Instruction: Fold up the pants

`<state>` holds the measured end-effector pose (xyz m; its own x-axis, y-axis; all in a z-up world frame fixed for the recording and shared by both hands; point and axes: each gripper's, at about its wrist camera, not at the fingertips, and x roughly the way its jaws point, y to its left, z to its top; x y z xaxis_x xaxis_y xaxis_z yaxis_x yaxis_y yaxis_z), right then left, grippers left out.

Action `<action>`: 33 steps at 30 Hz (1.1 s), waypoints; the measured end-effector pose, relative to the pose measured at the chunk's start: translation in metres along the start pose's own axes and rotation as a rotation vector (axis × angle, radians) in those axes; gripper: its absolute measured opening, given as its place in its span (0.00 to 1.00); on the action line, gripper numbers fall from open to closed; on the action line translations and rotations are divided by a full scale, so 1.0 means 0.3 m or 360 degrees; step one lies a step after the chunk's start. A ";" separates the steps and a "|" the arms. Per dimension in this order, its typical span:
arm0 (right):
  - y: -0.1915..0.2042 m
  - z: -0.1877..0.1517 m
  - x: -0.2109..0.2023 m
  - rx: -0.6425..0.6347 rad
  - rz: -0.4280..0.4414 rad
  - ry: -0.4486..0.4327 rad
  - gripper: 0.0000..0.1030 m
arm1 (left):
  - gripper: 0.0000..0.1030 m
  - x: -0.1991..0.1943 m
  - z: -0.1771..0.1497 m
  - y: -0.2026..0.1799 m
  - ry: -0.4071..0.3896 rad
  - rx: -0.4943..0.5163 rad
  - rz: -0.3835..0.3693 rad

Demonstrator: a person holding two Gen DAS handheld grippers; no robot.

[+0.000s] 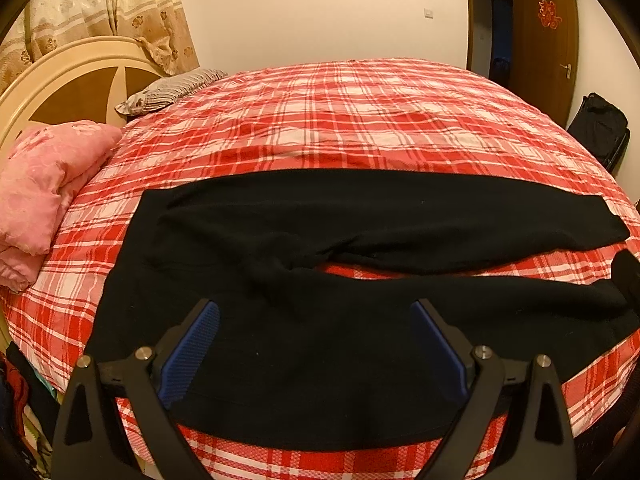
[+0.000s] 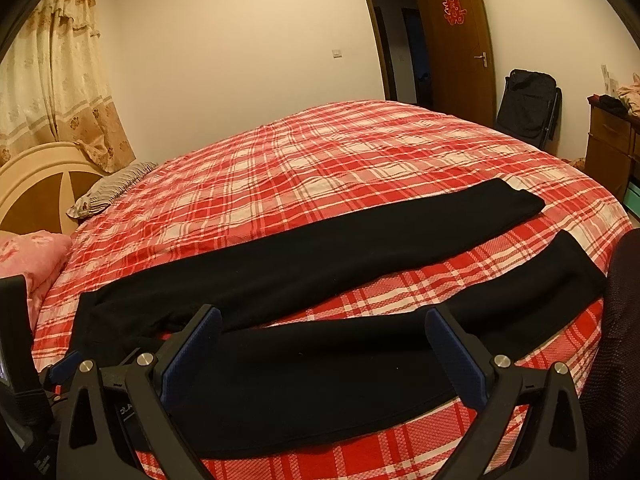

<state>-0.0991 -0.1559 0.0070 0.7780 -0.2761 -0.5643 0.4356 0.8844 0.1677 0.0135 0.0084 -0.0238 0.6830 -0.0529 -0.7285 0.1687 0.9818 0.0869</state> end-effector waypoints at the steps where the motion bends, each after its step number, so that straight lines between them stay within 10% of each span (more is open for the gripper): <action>1: -0.002 0.001 0.008 -0.0002 -0.0001 0.0008 0.99 | 0.95 0.004 0.000 0.001 0.0004 0.0004 -0.0001; 12: 0.064 0.088 0.227 -0.0286 0.0133 0.0210 0.99 | 0.96 0.098 0.098 0.261 0.0006 -0.0101 0.0131; 33: 0.741 0.182 0.851 -0.0964 0.0811 0.0642 0.79 | 1.00 0.469 0.165 0.468 0.0282 -0.0403 0.0226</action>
<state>0.2209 -0.0503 -0.0556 0.5431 0.2582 -0.7990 -0.3236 0.9424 0.0846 0.1683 0.1299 -0.0804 0.5490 0.0981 -0.8301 -0.1160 0.9924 0.0405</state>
